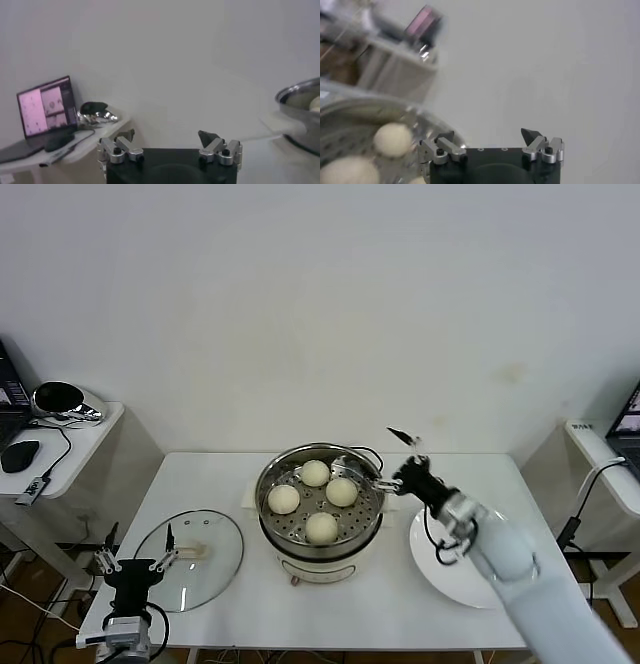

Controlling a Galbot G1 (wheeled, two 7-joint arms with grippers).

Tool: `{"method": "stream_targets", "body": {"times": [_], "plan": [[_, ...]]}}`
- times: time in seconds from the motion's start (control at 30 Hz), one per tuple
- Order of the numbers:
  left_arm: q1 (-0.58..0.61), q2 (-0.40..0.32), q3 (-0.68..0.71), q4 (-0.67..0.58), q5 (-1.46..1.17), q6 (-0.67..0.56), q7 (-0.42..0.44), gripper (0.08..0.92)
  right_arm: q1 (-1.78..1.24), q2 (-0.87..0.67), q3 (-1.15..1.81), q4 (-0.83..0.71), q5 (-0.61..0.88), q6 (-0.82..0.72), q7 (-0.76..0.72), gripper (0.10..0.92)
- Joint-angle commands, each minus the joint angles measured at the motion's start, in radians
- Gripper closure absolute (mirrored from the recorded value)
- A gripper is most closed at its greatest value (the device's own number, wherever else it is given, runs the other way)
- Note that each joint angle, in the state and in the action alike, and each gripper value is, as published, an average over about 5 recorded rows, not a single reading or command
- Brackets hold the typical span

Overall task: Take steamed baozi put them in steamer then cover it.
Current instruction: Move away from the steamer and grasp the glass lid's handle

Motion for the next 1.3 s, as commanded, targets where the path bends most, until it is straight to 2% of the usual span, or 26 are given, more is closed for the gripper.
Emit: {"method": "stream_targets", "body": {"times": [0.03, 0.2, 0.33, 0.47, 0.7, 1.1, 1.3], "plan": [[0.008, 0.074, -0.066, 0.107, 0.578, -0.056, -0.001, 0.177, -0.415, 0.356, 0.475, 0.092, -0.081, 0.165, 0.051, 0.203], [0.025, 0.195, -0.127, 0.204, 0.855, -0.041, 0.107, 0.177, -0.467, 0.379, 0.545, 0.141, -0.059, 0.107, 0.114, 0.203], [-0.025, 0.242, -0.103, 0.326, 0.997, -0.066, 0.119, 0.177, -0.483, 0.407, 0.591, 0.153, -0.057, 0.071, 0.175, 0.203], [-0.12, 0.252, -0.054, 0.44, 1.079, -0.097, 0.104, 0.177, -0.507, 0.431, 0.623, 0.162, -0.058, 0.071, 0.2, 0.203], [-0.241, 0.275, 0.042, 0.554, 1.115, -0.112, 0.106, 0.177, -0.542, 0.456, 0.67, 0.168, -0.054, 0.092, 0.21, 0.203], [-0.305, 0.247, 0.1, 0.591, 1.146, -0.106, 0.109, 0.177, -0.561, 0.456, 0.695, 0.157, -0.032, 0.104, 0.213, 0.203], [-0.292, 0.246, 0.104, 0.585, 1.146, -0.093, 0.118, 0.177, -0.561, 0.452, 0.703, 0.152, -0.026, 0.103, 0.212, 0.203]]}}
